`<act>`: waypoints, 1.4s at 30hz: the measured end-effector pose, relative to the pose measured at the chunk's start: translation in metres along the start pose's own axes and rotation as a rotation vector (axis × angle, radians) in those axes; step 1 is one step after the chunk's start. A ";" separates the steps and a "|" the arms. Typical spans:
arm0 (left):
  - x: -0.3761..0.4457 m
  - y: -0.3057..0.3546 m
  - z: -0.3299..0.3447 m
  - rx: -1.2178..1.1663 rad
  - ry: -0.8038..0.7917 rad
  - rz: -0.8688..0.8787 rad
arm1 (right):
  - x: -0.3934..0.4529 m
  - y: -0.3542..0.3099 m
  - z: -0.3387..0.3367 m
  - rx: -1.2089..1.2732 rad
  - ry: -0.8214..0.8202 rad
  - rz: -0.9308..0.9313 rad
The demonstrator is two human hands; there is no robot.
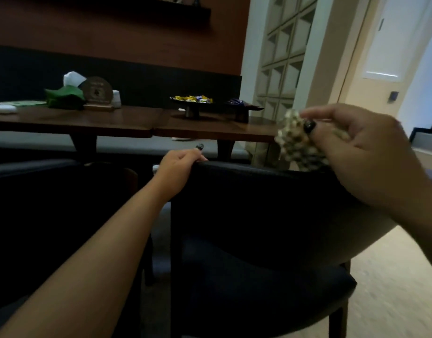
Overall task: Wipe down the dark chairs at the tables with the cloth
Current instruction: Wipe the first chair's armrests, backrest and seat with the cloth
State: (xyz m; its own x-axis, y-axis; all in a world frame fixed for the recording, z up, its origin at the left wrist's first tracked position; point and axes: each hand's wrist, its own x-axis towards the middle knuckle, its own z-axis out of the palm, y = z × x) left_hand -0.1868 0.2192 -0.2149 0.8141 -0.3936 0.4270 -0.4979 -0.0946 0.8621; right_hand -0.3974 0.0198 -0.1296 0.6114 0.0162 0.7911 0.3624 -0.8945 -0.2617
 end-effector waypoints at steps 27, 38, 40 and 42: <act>0.022 -0.084 -0.004 -0.597 0.019 -0.215 | -0.046 -0.013 0.213 -1.133 -0.444 -0.884; 0.021 -0.081 -0.005 -0.703 0.004 -0.249 | -0.027 -0.036 0.235 -1.373 -0.643 -0.642; 0.019 -0.080 -0.004 -0.717 0.010 -0.263 | -0.023 -0.032 0.240 -1.271 -0.687 -0.669; 0.018 -0.078 -0.004 -0.723 0.008 -0.278 | -0.018 -0.033 0.239 -1.120 -0.740 -0.579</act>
State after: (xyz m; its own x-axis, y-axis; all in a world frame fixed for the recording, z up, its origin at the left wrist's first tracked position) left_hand -0.1324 0.2230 -0.2739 0.8842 -0.4356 0.1685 0.0417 0.4330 0.9004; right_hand -0.2522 0.1563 -0.2677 0.9131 0.3988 0.0843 0.1646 -0.5500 0.8188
